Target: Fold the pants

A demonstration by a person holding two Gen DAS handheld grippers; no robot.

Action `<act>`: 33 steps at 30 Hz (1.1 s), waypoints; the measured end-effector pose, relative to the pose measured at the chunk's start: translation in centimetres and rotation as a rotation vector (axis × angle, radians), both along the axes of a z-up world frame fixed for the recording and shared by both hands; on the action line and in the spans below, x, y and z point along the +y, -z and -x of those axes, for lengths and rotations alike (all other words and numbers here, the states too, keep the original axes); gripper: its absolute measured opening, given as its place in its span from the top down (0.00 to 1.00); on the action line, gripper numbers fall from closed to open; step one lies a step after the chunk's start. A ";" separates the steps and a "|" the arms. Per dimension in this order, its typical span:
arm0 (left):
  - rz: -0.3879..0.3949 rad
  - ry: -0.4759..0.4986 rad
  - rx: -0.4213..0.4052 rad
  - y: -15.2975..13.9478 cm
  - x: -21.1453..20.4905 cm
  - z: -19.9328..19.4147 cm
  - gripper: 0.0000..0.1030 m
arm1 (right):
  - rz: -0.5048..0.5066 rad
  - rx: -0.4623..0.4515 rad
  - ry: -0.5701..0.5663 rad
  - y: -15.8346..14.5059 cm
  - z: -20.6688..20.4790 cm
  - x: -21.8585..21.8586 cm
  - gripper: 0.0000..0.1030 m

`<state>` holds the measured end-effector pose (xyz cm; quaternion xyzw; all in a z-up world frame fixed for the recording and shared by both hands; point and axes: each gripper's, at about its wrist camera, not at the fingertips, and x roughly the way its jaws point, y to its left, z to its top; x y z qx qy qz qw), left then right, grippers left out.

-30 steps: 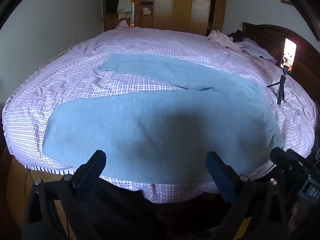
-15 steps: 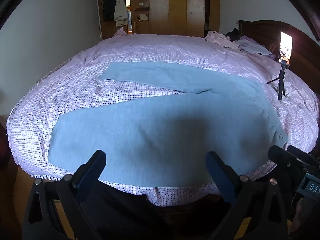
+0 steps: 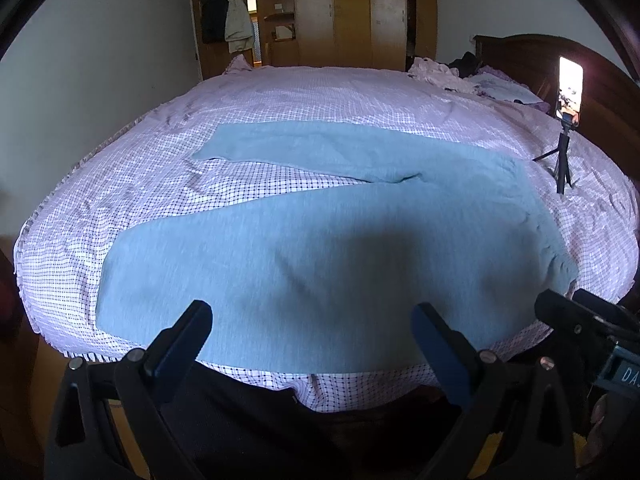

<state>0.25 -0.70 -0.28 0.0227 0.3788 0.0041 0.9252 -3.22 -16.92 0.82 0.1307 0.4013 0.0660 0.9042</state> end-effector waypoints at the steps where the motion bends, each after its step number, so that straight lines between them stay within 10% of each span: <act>1: -0.005 0.003 0.000 0.0 0.0 -0.1 0.01 | -0.002 -0.001 0.001 0.0 0.0 0.0 0.05; 33: -0.090 0.100 0.027 -3.1 -0.9 -5.4 0.01 | 0.006 0.012 -0.034 -2.1 -3.6 -2.3 0.05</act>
